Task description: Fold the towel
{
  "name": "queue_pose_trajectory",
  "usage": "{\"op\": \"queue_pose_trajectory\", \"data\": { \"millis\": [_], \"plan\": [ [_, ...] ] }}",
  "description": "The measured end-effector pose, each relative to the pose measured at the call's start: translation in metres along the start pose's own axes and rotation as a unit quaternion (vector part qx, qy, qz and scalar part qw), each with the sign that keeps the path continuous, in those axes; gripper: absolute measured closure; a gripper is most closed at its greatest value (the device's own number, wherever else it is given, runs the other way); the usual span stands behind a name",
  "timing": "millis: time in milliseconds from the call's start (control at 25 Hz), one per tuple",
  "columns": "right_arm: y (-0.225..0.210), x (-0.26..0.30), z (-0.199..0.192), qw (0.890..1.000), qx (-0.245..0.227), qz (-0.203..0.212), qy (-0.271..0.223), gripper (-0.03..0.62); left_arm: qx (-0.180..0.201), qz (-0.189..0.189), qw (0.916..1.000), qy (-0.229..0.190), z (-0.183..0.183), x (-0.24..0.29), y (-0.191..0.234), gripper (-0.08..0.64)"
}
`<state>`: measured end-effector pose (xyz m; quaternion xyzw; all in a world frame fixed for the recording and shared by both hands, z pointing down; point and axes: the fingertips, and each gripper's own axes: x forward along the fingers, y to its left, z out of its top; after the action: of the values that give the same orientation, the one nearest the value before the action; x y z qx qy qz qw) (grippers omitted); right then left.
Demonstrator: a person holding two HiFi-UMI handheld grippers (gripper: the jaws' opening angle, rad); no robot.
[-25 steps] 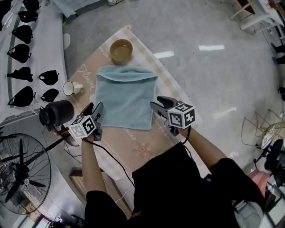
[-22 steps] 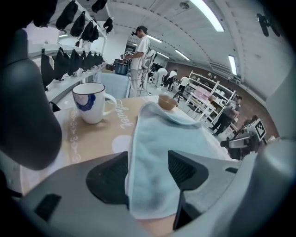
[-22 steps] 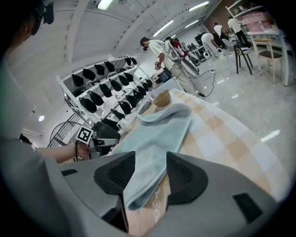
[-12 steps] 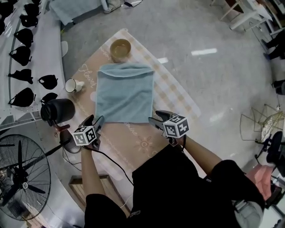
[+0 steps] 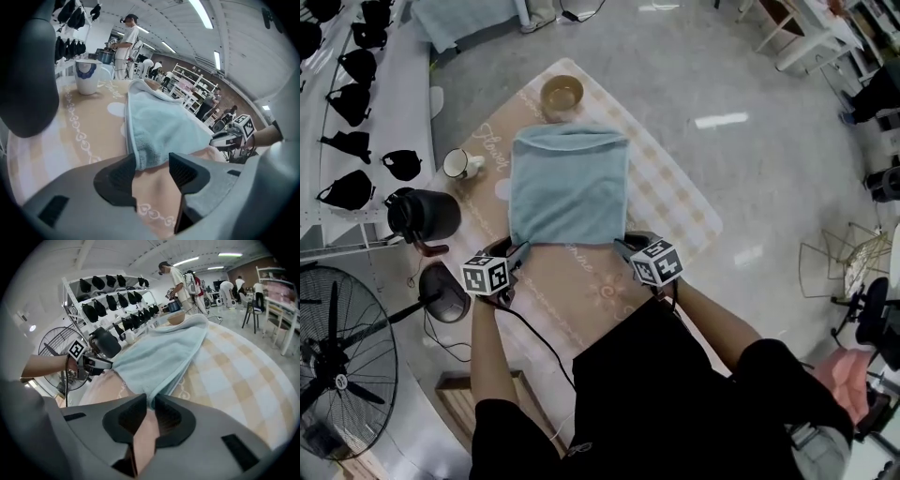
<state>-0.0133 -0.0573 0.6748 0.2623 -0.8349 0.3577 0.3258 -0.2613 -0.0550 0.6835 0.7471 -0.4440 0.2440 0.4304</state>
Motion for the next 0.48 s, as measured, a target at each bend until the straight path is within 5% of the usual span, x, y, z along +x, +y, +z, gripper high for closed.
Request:
{"op": "queue_pose_trajectory", "data": {
  "millis": [160, 280, 480],
  "plan": [
    [0.000, -0.014, -0.009, 1.000, 0.014, -0.008, -0.014, 0.560, 0.009, -0.011, 0.9998, 0.010, -0.031, -0.008, -0.017, 0.354],
    [0.000, -0.026, -0.014, 1.000, 0.018, -0.011, -0.022, 0.560, 0.013, 0.001, 0.9999, -0.005, -0.048, -0.018, -0.026, 0.503],
    [-0.004, -0.046, -0.029, 0.999, 0.024, -0.020, -0.031, 0.560, 0.001, -0.003, 0.9998, -0.021, -0.078, -0.030, -0.043, 0.517]
  ]
}}
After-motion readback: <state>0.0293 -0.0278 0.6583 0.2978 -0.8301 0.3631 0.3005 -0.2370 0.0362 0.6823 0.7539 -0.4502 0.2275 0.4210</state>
